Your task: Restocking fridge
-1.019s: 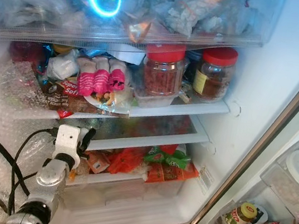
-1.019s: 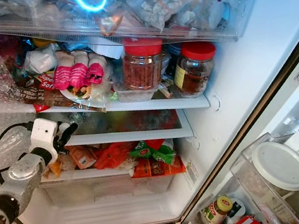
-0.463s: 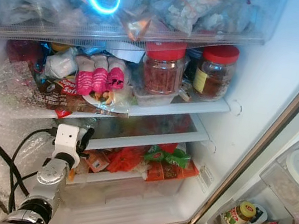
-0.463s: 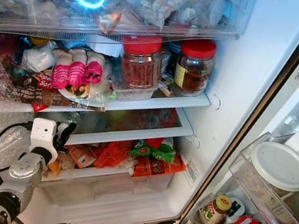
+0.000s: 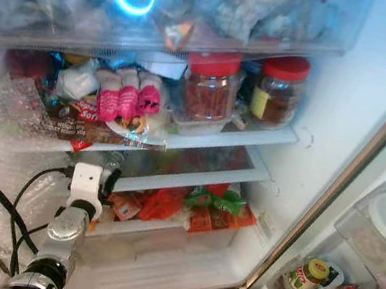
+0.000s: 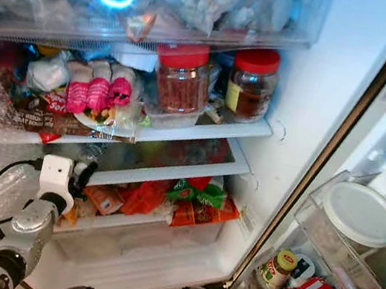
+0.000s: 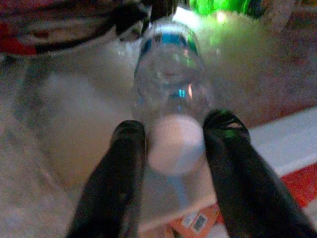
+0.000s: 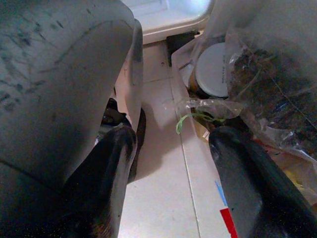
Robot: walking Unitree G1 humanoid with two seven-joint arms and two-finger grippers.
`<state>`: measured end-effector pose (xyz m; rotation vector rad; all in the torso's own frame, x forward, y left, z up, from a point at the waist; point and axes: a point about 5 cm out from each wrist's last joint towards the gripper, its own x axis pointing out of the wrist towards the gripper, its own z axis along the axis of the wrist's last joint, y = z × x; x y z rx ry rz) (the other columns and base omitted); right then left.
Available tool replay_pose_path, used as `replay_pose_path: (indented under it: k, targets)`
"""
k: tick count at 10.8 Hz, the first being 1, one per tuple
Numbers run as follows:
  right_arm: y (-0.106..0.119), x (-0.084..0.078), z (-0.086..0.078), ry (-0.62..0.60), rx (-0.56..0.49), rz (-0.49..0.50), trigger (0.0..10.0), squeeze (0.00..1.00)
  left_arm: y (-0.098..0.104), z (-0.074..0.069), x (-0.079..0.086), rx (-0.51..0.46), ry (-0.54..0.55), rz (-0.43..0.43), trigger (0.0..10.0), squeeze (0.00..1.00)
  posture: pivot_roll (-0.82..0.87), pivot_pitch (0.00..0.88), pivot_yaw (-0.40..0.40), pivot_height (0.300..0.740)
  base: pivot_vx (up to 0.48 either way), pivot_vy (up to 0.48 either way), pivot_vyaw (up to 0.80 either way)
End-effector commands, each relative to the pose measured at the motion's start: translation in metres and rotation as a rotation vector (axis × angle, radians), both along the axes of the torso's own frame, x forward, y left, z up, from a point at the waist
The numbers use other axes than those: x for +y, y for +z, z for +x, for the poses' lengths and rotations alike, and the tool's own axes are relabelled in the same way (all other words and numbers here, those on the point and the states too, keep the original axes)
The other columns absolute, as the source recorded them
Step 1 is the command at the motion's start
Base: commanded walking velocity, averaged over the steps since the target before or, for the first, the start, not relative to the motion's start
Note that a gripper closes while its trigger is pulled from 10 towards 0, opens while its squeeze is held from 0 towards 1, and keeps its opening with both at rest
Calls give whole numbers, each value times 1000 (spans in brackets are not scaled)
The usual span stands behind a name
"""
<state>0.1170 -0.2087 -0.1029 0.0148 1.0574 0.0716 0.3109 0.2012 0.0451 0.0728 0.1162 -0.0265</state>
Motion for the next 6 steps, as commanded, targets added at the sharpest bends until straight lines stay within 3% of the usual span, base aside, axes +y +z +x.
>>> replay_pose_path:
  k: [1, 4, 5, 6]
  targets:
    - [-4, 8, -8, 16, 39, 26, 10000, 0, -5, -3, 0, 21, -10, 21, 10000, 1000, -158, 0, -14, 619, 0, 0, 0]
    - [-4, 8, -8, 15, 39, 26, 10000, 0, 9, 2, -5, -74, -21, 48, 10000, 1000, -159, 0, -14, 619, 0, 0, 0]
    - [-4, 8, -8, 14, 39, 25, 10000, 0, 17, 3, -7, -133, -45, 63, 10000, 0, -161, 0, -14, 619, 0, 0, 0]
    - [-4, 8, -8, 15, 40, 24, 10000, 0, 21, 4, -12, -160, -85, 87, 10000, 0, -161, 0, -14, 619, 0, 0, 0]
